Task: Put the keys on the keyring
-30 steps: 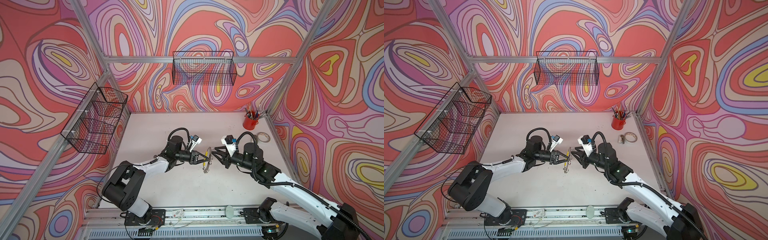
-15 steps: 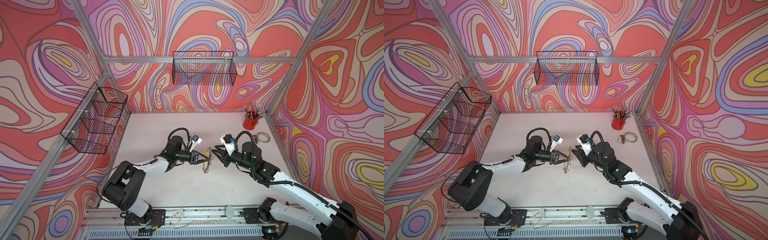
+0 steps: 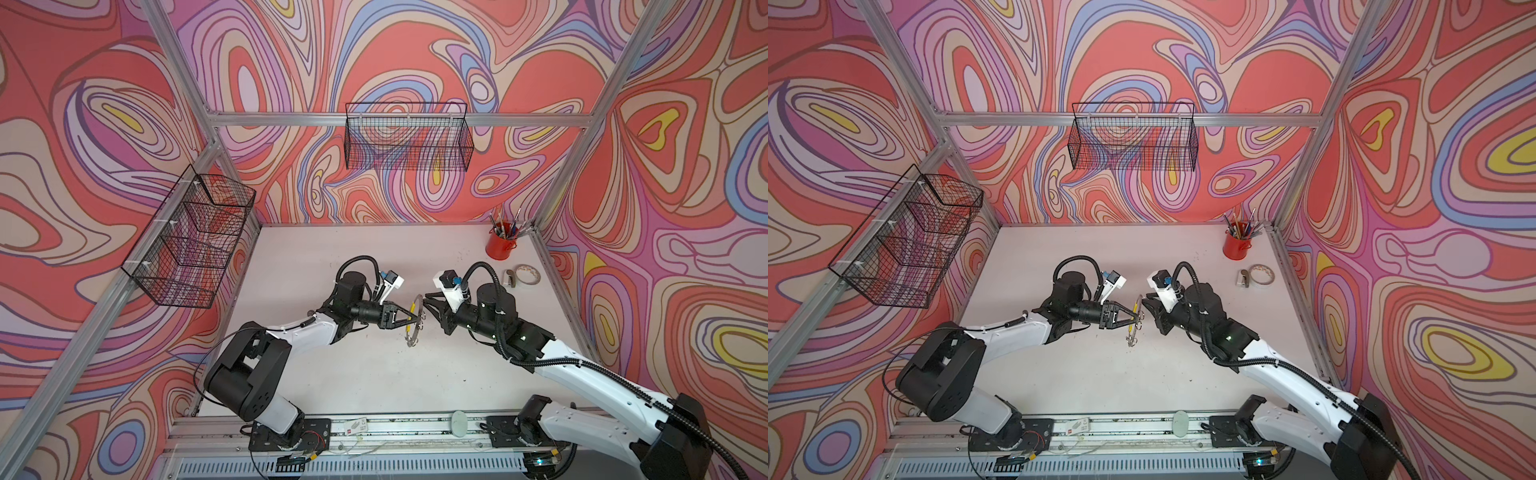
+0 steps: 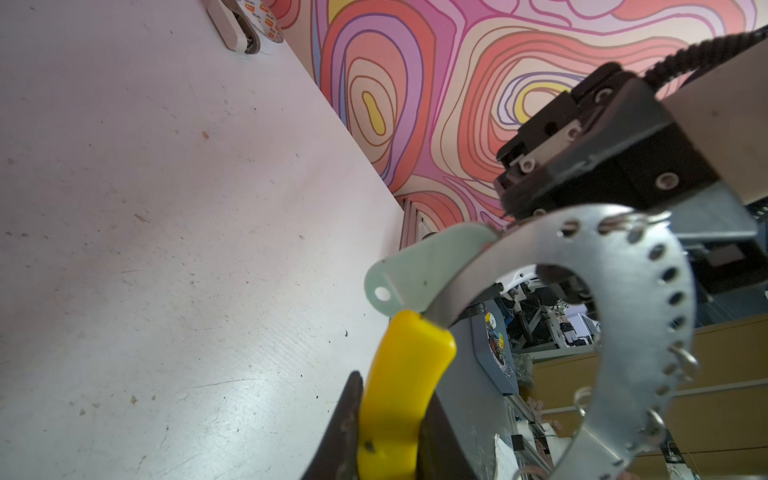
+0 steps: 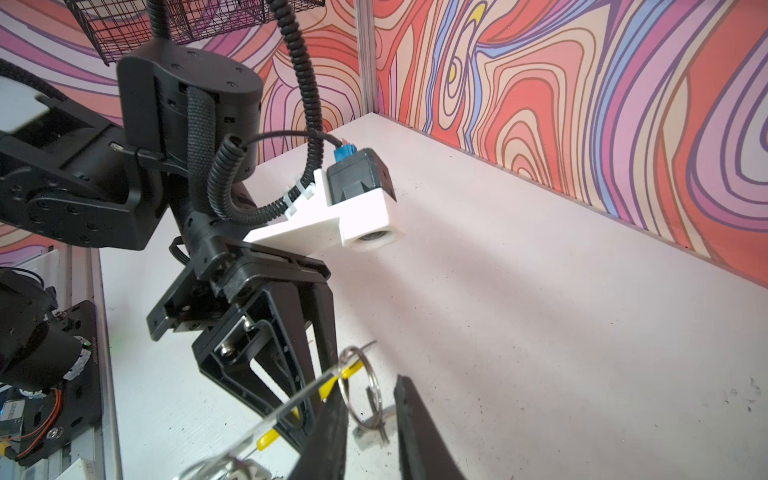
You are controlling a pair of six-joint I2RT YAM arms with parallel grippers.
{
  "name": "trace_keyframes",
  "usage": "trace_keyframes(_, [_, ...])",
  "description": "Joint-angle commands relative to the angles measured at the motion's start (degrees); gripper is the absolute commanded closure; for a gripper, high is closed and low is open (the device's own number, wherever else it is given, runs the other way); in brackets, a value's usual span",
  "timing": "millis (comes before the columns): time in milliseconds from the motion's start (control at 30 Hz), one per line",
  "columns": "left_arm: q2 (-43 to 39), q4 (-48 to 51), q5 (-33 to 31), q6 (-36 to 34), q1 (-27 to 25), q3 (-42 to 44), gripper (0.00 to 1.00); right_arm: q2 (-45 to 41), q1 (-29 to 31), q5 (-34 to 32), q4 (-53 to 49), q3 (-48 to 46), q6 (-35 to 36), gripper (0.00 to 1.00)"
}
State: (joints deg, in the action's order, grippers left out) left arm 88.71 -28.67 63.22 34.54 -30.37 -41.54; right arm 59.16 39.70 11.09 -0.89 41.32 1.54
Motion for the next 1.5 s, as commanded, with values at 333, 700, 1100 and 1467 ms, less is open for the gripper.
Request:
trace_keyframes(333, [0.3, 2.7, 0.9, -1.6, 0.2, -2.2, 1.00, -0.5, 0.7, -1.0, -1.3, 1.6, 1.8, 1.00])
trace_keyframes(700, [-3.2, 23.4, -3.8, -14.5, 0.7, -6.2, 1.00, -0.1, 1.6, -2.5, -7.0, 3.5, 2.0, 1.00])
trace_keyframes(1100, [-5.7, 40.5, -8.8, -25.4, 1.3, -10.9, 1.00, -1.0, 1.7, -2.4, -5.5, 2.3, 3.4, 1.00])
trace_keyframes(1467, [-3.7, 40.5, -4.4, -25.5, 1.0, -12.0, 1.00, -5.5, 1.7, 3.5, 6.3, -4.7, 4.3, 1.00])
